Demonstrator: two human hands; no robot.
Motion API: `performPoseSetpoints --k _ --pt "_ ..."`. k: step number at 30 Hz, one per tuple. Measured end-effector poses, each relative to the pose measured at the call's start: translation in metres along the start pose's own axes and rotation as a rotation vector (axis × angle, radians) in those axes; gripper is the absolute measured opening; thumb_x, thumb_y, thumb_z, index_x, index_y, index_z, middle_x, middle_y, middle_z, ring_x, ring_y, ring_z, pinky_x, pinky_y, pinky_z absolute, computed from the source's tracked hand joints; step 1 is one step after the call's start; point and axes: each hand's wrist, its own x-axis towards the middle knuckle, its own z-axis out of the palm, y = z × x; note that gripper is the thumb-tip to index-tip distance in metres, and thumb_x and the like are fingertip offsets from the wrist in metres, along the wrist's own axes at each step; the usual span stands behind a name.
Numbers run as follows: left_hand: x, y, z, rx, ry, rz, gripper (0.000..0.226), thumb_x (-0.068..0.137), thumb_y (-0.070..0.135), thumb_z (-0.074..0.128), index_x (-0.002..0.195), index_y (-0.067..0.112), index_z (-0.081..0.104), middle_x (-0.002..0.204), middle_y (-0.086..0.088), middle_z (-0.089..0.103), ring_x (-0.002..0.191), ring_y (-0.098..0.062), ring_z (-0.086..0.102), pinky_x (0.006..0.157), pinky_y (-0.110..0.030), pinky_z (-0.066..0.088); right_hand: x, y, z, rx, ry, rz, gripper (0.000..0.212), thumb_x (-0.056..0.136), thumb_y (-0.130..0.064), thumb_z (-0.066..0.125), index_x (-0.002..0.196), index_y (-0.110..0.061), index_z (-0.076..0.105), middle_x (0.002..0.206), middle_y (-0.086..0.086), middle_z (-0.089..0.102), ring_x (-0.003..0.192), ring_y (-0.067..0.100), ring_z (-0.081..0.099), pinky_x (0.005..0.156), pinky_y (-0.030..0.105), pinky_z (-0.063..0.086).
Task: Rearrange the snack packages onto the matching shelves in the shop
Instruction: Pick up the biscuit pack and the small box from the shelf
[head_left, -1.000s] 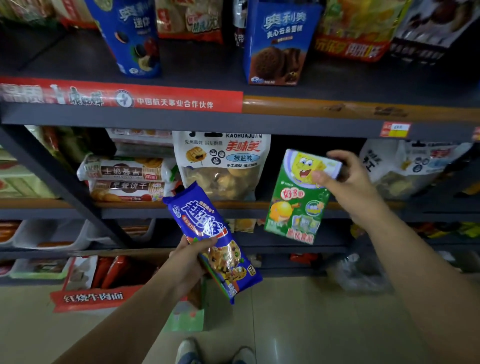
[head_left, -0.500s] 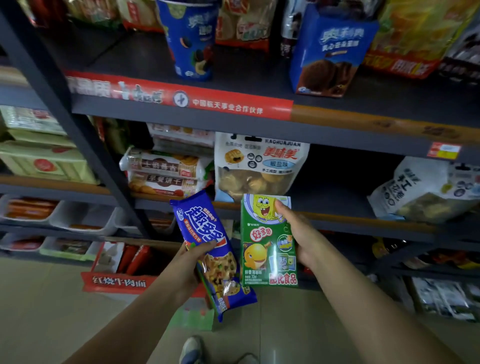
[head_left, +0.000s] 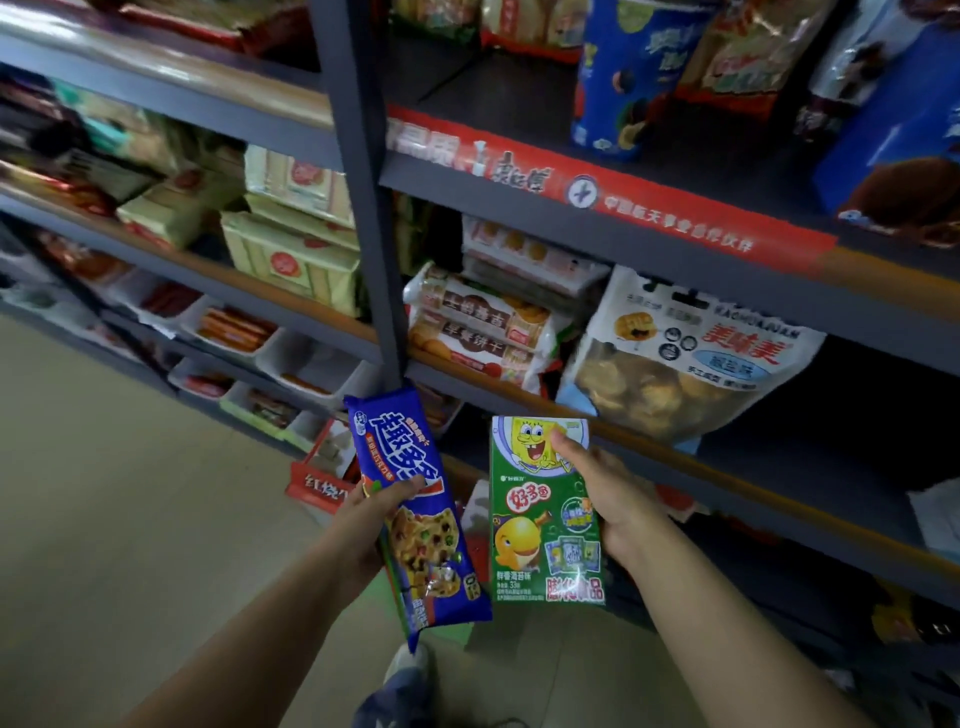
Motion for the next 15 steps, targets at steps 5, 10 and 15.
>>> performPoseSetpoints --k 5,10,15 --pt "-0.016 0.01 -0.053 -0.033 0.066 0.068 0.04 0.071 0.021 0.07 0.108 0.013 0.056 0.082 -0.009 0.075 0.067 -0.023 0.071 0.056 -0.031 0.057 0.01 0.008 0.056 -0.045 -0.084 0.033 0.046 0.071 -0.038 0.076 0.107 -0.013 0.065 0.083 0.011 0.076 0.066 0.025 0.073 0.057 0.033 0.056" --pt "-0.028 0.036 -0.123 -0.126 0.15 0.105 0.022 0.082 0.02 0.065 0.101 0.017 0.054 0.072 -0.005 0.075 0.062 -0.022 0.071 0.056 -0.031 0.054 0.008 0.005 0.138 -0.125 -0.156 0.015 0.053 0.065 -0.041 0.079 0.106 -0.01 0.067 0.086 0.013 0.075 0.069 0.027 0.073 0.058 0.034 0.057" --pt "-0.036 0.072 -0.207 -0.157 0.172 0.139 0.027 0.081 0.021 0.067 0.104 0.015 0.057 0.079 -0.01 0.075 0.068 -0.026 0.071 0.065 -0.036 0.054 0.01 0.0 0.237 -0.123 -0.195 -0.066 0.034 0.079 -0.03 0.073 0.105 -0.008 0.069 0.083 0.012 0.076 0.066 0.024 0.073 0.053 0.029 0.056"
